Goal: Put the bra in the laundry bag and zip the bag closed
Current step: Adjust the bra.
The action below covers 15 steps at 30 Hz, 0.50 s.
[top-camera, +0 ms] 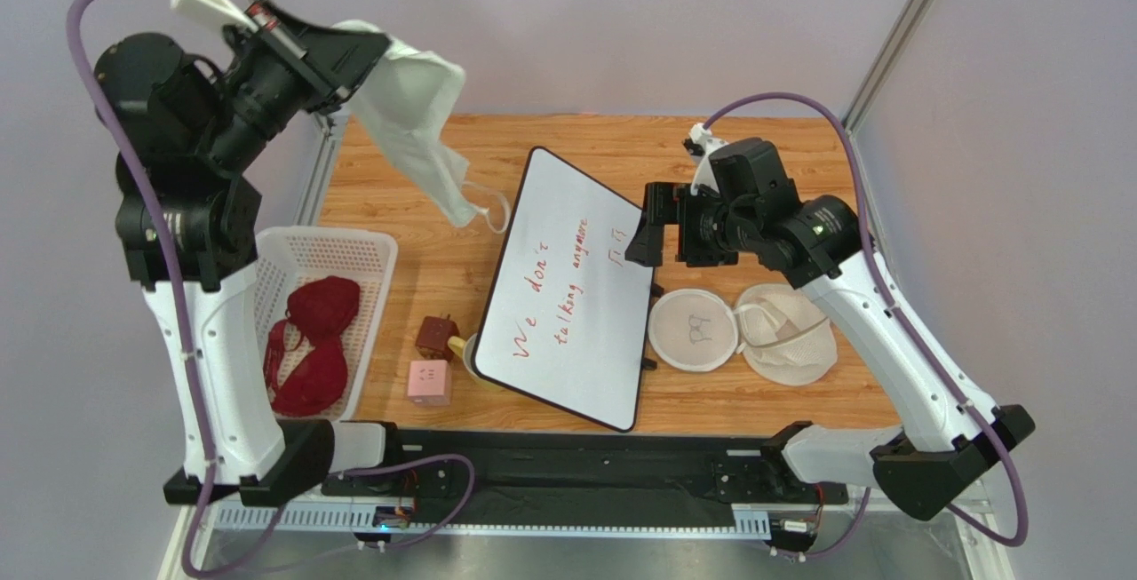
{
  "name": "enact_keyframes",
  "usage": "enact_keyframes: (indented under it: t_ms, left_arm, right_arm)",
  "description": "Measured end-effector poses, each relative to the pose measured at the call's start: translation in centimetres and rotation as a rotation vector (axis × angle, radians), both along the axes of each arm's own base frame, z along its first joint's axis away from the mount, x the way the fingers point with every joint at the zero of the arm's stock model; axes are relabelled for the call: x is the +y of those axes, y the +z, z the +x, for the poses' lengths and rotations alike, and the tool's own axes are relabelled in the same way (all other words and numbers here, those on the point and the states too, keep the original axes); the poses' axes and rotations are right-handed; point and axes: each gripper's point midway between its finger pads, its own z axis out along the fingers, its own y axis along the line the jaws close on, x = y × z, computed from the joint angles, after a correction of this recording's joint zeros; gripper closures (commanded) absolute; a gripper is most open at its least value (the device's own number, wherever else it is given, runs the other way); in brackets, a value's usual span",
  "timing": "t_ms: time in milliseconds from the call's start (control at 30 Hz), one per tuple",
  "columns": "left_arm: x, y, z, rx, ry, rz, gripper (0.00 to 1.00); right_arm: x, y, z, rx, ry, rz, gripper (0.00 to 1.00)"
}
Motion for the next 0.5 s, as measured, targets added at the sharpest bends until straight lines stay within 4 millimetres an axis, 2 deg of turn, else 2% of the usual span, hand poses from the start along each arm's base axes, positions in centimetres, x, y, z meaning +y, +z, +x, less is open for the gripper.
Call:
enact_keyframes:
  t_ms: [67,133,267,400,500]
  left_arm:
    - [-3.3,1.5,0.1,-0.043,-0.136,-0.005,1.00]
    - [-5.9,1.9,0.0,-0.053,-0.232,-0.014,1.00]
    - [-10.2,1.0,-0.9,-0.005,-0.328,-0.049,1.00]
    - [-13.8,0.1,-2.6,0.042,-0.368,-0.080,1.00]
    - [-16.3,0.0,-4.3,0.059,-0.389,-0.102,1.00]
  right_arm:
    - [0.3,1.5,0.0,-0.049,0.014,0.042,0.00]
    - [0.9,3.4,-0.1,-0.117,0.051,0.102,0.00]
    - [2.1,7.8,-1.3,-0.323,0.171,0.256,0.00]
    - [2.6,10.6,-3.2,-0.500,0.261,0.332,0.00]
    - [3.6,11.7,-4.7,-0.623,0.337,0.351,0.00]
